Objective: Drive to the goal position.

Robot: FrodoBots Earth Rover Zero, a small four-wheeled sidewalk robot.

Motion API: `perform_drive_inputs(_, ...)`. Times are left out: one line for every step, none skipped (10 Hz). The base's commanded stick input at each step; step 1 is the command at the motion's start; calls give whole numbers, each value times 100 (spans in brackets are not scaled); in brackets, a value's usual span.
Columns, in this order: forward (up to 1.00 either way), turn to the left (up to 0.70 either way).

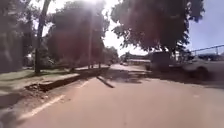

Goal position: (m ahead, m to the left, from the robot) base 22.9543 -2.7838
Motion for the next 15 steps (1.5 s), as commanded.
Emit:
perform_drive_inputs(70,0)
perform_drive_inputs(70,0)
perform_drive_inputs(70,0)
perform_drive_inputs(70,0)
perform_drive_inputs(70,0)
perform_drive_inputs(70,0)
perform_drive_inputs(70,0)
perform_drive_inputs(70,0)
perform_drive_inputs(70,0)
perform_drive_inputs(70,0)
perform_drive_inputs(70,0)
perform_drive_inputs(70,0)
perform_drive_inputs(70,0)
perform_drive_inputs(70,0)
perform_drive_inputs(70,0)
